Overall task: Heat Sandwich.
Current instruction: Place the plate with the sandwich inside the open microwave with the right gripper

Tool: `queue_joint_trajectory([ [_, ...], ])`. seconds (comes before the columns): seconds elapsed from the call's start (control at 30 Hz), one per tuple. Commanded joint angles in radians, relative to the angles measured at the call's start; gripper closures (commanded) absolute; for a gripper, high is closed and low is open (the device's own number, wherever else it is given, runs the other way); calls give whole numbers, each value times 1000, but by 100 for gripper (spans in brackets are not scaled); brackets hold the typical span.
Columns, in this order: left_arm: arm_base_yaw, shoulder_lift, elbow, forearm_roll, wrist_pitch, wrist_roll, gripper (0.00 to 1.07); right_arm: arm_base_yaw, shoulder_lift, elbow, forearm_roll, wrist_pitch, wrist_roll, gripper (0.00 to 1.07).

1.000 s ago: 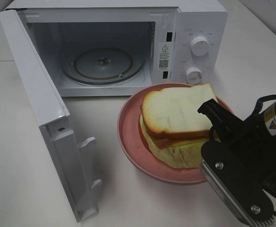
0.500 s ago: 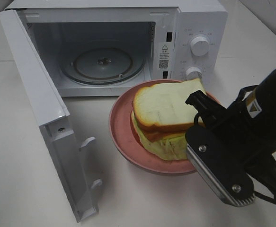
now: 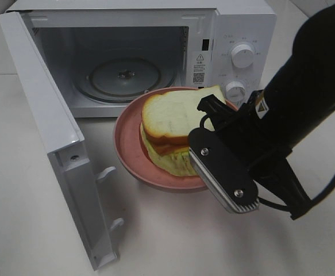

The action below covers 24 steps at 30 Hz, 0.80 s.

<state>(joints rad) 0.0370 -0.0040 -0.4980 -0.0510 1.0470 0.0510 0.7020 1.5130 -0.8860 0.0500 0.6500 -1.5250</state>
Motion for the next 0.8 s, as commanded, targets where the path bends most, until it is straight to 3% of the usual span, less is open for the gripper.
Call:
queue_joint_trajectory([
  [0.03, -4, -29, 4, 0, -11, -4, 9, 2, 34, -50, 37, -2, -37, 107],
  [0.8, -4, -29, 4, 0, -11, -4, 9, 0, 273, -330, 52, 31, -66, 107],
])
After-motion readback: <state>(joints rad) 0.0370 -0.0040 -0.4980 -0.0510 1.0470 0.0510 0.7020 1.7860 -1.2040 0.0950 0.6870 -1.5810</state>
